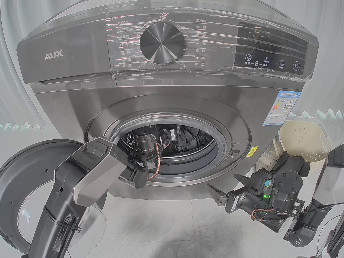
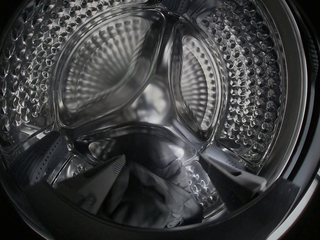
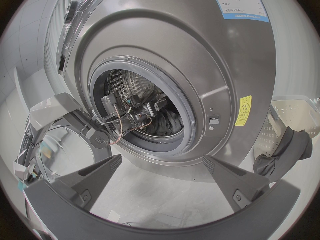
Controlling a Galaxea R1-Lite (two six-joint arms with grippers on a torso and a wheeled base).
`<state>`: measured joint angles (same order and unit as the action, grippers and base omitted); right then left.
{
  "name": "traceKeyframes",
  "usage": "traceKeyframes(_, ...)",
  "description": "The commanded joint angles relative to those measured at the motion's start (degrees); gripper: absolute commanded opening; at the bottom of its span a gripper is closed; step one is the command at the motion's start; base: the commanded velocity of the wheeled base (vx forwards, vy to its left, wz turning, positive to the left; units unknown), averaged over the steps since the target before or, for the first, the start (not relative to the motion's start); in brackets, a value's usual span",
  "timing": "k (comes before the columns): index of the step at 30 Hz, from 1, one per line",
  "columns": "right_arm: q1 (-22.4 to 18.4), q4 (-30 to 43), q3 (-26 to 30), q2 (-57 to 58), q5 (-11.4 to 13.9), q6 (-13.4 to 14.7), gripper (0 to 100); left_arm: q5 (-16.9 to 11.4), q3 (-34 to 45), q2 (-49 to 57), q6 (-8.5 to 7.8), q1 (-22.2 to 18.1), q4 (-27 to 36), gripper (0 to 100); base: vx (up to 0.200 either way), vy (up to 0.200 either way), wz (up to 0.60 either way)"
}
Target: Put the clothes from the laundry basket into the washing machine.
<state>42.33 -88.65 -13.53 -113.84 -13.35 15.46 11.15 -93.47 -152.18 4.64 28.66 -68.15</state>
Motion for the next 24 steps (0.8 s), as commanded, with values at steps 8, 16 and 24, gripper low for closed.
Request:
traceKeyframes(8,0.04,-0.03,0.0,0.02,-0.01,0.01,100,0.01,3.9,0.83,0.01,0.87,-0.23,100,0.0,0.0,0.0)
traceKeyframes(16,-0.05,-0.03,0.08,0.19,-0.01,0.01,100,0.01,22.1,9.53,-0.25,6.06,-4.45,100,0.0,0.0,0.0)
traceKeyframes(24,-0.05,-0.12,0.88,0.28,-0.01,0.01,100,1.33,41.7,18.58,-0.69,10.71,-9.29,100,0.0,0.0,0.0)
